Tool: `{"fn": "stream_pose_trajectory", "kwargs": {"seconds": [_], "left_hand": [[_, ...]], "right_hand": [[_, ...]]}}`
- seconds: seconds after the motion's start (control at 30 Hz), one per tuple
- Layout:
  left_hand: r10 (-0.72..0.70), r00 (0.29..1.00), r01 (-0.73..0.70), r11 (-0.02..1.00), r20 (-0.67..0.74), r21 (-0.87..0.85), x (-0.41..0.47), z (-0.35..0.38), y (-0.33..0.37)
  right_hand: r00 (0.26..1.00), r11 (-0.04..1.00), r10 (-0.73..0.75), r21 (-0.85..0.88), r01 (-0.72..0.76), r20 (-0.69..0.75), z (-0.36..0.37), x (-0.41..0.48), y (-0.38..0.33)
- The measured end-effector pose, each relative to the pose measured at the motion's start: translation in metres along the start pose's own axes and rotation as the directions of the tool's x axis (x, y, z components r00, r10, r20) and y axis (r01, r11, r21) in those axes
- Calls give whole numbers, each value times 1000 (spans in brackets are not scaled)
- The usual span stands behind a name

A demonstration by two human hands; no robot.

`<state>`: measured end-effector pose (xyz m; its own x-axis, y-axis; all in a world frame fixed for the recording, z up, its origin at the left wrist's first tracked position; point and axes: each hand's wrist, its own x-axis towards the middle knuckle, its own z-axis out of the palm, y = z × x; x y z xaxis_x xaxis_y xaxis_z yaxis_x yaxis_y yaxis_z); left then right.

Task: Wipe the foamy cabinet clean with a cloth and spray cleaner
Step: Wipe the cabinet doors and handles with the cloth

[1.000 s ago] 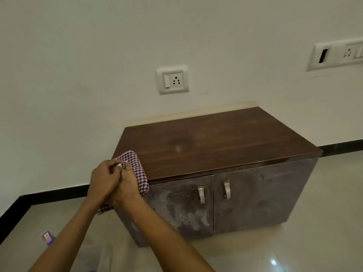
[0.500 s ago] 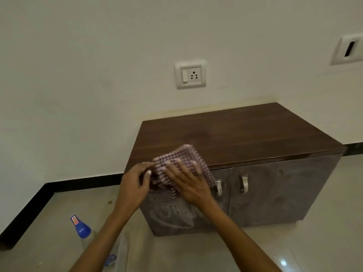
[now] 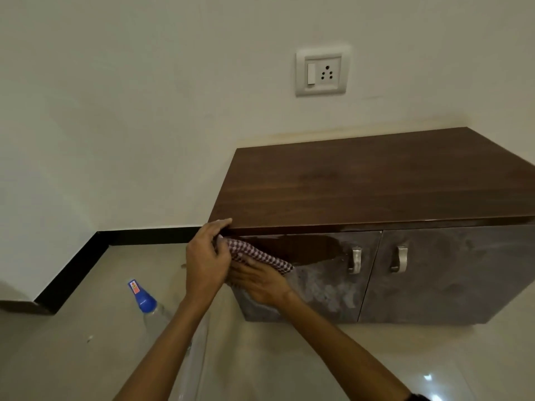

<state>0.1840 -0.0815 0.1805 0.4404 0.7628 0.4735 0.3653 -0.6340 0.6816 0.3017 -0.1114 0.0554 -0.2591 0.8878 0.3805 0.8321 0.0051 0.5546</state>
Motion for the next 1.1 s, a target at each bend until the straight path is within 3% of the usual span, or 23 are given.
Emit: {"fn": "stream_pose_trajectory", "kwargs": {"seconds": [0.03, 0.1, 0.27, 0.3, 0.37, 0.43, 0.5, 0.6, 0.67, 0.73, 0.8, 0.9, 0.97, 1.1], "left_hand": [[1, 1000, -1, 1000, -6, 3, -1, 0, 0], [8, 1000, -8, 1000, -30, -4, -3, -2, -1], [-79, 992, 72, 995, -99, -63, -3, -10, -12], [-77, 993, 70, 995, -93, -71, -2, -9, -13], [-94, 991, 85, 992, -95, -97, 0, -9, -14], [-170, 978, 155, 980, -122, -121, 4, -11, -18], [-235, 964, 219, 966, -122, -135, 6, -14, -22], [-217, 975, 207, 965, -43, -161, 5, -12, -21], [-205, 978, 199, 967, -22, -160, 3, -10, -21], [-212, 977, 203, 967, -39, -153, 0, -8, -21], [-213, 976, 203, 962, -36, -182, -3, -5, -21], [-225, 974, 210, 950, -38, -230, -4, -2, -23], [-259, 964, 235, 940, -67, -247, -1, -3, -25], [-285, 955, 258, 933, -78, -250, 2, -2, -25]], "right_hand": [[999, 999, -29, -27, 29, 19, 2, -7, -2], [996, 1000, 20, -7, -20, -85, 12, -28, -6], [890, 918, 395, 143, -371, -227, -1, -40, 8], [887, 918, 395, 127, -375, -238, -6, -25, 9], [944, 969, 247, 59, -240, -220, -9, 10, 4], [989, 995, 49, -76, -59, -138, -12, 38, -3], [998, 987, -6, -158, -4, -64, -11, 44, -6], [978, 991, 51, -112, -75, -203, -8, 20, 5], [908, 970, 243, 64, -235, -341, -5, -5, 12], [833, 909, 415, 134, -394, -366, -9, -28, 12], [810, 876, 483, 168, -453, -333, -13, -29, 9], [888, 934, 353, 161, -318, -296, -13, 1, 2], [932, 977, 211, 55, -205, -294, -15, 24, 0], [936, 976, 184, -57, -210, -300, -16, 22, 7]]}}
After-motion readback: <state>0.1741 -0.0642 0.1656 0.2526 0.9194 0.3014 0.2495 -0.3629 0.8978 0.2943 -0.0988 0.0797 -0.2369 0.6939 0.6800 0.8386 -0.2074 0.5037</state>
